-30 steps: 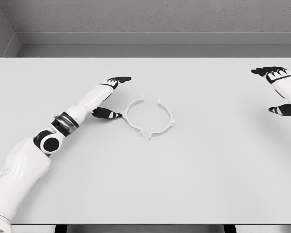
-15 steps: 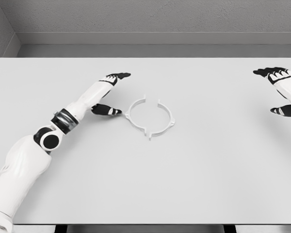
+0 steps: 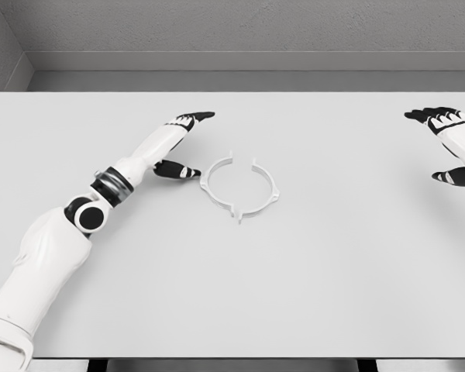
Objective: Assemble PVC drainage pipe clamps
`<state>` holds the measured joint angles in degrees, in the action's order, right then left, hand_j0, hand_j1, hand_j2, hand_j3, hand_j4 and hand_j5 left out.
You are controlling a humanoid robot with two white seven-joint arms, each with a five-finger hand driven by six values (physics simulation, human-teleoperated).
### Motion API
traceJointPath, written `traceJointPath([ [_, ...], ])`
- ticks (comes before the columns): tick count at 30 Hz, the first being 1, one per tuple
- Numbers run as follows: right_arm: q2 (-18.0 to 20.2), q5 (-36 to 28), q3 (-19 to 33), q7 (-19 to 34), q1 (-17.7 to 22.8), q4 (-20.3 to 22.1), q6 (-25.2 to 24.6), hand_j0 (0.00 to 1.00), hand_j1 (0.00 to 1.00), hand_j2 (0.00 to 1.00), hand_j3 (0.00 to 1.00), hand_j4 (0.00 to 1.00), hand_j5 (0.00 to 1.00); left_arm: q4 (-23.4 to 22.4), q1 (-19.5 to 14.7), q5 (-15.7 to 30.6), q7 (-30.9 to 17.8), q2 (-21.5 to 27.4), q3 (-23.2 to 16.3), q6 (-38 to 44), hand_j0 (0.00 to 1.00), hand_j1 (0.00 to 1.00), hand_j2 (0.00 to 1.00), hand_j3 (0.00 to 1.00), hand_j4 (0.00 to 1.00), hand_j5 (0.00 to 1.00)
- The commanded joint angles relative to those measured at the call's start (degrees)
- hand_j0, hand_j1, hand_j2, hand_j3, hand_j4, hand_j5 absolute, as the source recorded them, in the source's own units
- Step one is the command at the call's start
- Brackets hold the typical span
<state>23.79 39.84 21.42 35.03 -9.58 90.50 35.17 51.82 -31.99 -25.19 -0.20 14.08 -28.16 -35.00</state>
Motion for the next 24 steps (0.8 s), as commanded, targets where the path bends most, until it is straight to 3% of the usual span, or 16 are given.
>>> traceJointPath([
  [1,0.03,-0.38,0.02,-0.03,0.00,0.02,-0.17,1.00,1.00,1.00,1.00,1.00,1.00,-0.41,0.00,0.32,0.03,-0.19,0.13,0.00,1.00,1.00,1.00,1.00,1.00,1.00],
  [7,0.03,-0.38,0.02,-0.03,0.00,0.02,-0.17,1.00,1.00,1.00,1.00,1.00,1.00,-2.78,-1.06,0.32,0.03,-1.51,0.04,0.00,1.00,1.00,1.00,1.00,1.00,1.00],
  [24,0.03,-0.38,0.02,-0.03,0.09,0.02,-0.17,1.00,1.00,1.00,1.00,1.00,1.00,-1.81,-0.62,-0.56,0.03,-2.65,-0.14,0.00,1.00,1.00,1.00,1.00,1.00,1.00],
])
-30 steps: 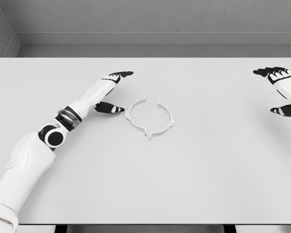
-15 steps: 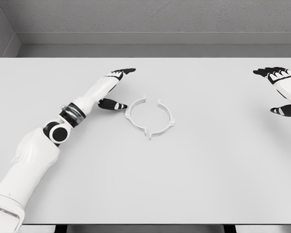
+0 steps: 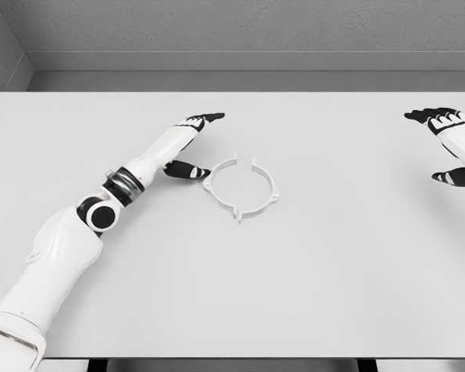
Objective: Assemble PVC drainage pipe clamps
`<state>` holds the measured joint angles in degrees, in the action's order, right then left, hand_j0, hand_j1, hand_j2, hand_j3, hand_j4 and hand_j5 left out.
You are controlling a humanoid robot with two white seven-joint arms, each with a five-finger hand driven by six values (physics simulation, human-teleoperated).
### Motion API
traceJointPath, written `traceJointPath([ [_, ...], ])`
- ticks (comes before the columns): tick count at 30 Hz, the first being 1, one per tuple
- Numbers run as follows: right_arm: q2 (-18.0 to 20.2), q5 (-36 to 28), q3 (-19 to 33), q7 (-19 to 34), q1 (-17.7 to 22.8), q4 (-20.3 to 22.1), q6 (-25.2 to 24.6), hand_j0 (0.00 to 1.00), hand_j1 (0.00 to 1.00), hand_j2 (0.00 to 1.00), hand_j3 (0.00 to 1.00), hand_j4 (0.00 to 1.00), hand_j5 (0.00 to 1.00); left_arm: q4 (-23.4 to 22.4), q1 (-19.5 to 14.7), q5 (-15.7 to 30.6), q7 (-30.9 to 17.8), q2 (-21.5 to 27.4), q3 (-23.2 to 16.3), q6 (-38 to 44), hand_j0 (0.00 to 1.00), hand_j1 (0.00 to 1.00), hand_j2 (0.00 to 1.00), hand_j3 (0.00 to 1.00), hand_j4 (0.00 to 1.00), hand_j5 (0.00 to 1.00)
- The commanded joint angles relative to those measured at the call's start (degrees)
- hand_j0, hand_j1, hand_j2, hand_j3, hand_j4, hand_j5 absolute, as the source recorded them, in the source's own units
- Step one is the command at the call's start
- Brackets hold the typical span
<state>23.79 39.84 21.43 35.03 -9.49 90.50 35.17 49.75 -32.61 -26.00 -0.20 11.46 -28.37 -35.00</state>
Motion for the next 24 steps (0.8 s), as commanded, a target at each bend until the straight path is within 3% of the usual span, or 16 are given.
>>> traceJointPath([
  [1,0.03,-0.38,0.02,-0.03,0.00,0.02,-0.17,1.00,1.00,1.00,1.00,1.00,1.00,0.26,0.00,0.16,0.02,-0.04,-0.10,0.00,1.00,1.00,1.00,1.00,1.00,1.00],
  [20,0.03,-0.38,0.11,-0.03,0.09,0.02,-0.17,1.00,1.00,1.00,1.00,1.00,1.00,1.22,0.62,-0.90,0.02,-0.92,-0.72,0.00,1.00,1.00,1.00,1.00,1.00,1.00],
  [24,0.03,-0.38,0.11,-0.03,0.09,0.02,-0.17,1.00,1.00,1.00,1.00,1.00,1.00,0.87,-0.09,-0.02,0.02,-0.30,2.09,0.00,1.00,1.00,1.00,1.00,1.00,1.00],
])
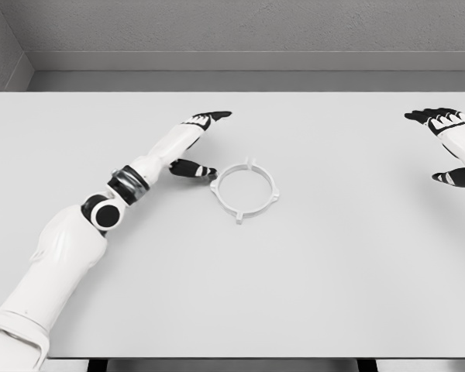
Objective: Assemble PVC drainage pipe clamps
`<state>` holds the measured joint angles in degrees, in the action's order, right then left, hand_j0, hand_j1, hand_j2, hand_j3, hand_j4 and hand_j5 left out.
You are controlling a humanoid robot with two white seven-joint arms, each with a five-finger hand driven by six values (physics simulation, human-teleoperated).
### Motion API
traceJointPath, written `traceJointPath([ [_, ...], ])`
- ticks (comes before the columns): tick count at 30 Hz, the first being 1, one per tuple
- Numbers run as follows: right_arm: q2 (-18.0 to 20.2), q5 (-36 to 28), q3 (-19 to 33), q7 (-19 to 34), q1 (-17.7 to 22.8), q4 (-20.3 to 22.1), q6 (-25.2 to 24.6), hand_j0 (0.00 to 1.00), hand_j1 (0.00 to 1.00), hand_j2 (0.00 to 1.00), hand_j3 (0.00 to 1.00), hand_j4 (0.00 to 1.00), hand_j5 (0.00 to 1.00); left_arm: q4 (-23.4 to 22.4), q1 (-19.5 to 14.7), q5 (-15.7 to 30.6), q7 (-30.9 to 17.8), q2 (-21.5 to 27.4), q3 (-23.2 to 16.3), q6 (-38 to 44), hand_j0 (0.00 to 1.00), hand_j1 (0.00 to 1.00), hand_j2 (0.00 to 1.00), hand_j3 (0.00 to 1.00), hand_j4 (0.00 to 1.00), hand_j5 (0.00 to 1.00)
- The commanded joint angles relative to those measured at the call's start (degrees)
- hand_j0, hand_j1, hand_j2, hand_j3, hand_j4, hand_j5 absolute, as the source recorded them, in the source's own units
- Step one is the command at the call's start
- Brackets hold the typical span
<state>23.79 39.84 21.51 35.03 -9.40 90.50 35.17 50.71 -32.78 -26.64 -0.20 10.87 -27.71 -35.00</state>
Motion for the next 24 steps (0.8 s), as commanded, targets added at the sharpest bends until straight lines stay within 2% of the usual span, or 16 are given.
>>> traceJointPath([
  [1,0.03,-0.38,0.02,-0.03,0.00,0.02,-0.17,1.00,1.00,1.00,1.00,1.00,1.00,-0.09,0.00,0.71,0.03,0.29,1.78,0.00,1.00,1.00,1.00,1.00,1.00,1.00],
  [7,0.03,-0.38,0.02,-0.03,0.00,0.02,-0.17,1.00,1.00,1.00,1.00,1.00,1.00,1.85,0.97,1.95,0.20,2.66,1.61,0.00,1.00,1.00,1.00,1.00,1.00,1.00],
  [11,0.03,-0.38,0.02,-0.03,0.00,0.02,-0.17,1.00,1.00,1.00,1.00,1.00,1.00,6.68,3.78,1.95,0.20,5.12,1.43,0.00,1.00,1.00,1.00,1.00,1.00,1.00],
  [24,0.03,-0.38,0.02,-0.03,0.00,0.02,-0.17,1.00,1.00,1.00,1.00,1.00,1.00,9.67,5.63,1.42,0.12,5.47,0.29,0.00,1.00,1.00,1.00,1.00,1.00,1.00],
])
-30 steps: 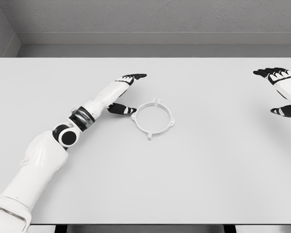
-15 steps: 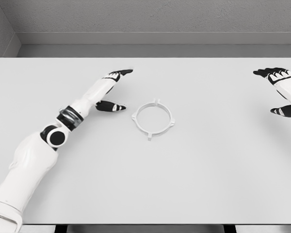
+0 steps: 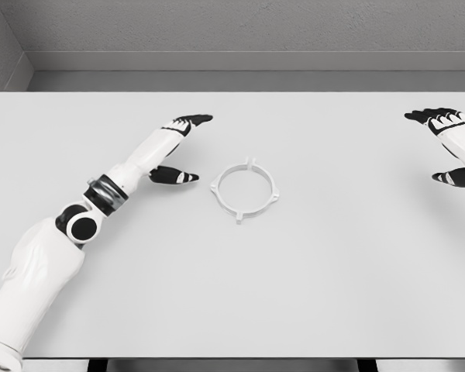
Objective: Assemble PVC drainage pipe clamps
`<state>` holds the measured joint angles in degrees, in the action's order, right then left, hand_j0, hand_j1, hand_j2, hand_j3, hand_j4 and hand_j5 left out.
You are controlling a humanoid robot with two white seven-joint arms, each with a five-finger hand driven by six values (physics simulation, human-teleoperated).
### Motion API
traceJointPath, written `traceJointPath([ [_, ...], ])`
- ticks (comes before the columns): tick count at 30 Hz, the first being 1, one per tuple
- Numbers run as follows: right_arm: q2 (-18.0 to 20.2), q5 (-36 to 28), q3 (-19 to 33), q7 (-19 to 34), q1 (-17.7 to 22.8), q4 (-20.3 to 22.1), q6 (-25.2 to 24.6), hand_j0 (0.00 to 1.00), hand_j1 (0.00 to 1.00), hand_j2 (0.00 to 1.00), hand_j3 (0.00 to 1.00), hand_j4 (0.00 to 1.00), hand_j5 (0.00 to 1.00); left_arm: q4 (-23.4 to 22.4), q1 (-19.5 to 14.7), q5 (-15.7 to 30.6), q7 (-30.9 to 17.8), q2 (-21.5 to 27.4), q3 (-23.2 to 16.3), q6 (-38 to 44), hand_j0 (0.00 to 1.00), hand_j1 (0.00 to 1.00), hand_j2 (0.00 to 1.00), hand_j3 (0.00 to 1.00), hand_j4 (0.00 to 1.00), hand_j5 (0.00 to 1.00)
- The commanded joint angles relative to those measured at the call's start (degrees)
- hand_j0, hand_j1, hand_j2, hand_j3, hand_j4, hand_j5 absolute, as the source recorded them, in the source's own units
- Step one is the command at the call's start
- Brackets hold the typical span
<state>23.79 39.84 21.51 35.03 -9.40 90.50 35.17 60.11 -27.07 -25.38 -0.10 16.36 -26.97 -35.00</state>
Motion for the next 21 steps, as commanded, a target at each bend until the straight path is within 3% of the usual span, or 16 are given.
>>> traceJointPath([
  [1,0.03,-0.38,0.02,-0.03,0.00,0.02,-0.17,1.00,1.00,1.00,1.00,1.00,1.00,0.27,0.00,0.07,0.02,-0.01,-0.89,0.00,1.00,1.00,1.00,1.00,1.00,1.00],
  [21,0.03,-0.38,-0.07,-0.03,-0.09,0.02,-0.17,1.00,1.00,1.00,1.00,1.00,1.00,0.19,0.70,-0.28,0.02,-0.63,-2.03,0.00,1.00,1.00,1.00,1.00,1.00,1.00],
])
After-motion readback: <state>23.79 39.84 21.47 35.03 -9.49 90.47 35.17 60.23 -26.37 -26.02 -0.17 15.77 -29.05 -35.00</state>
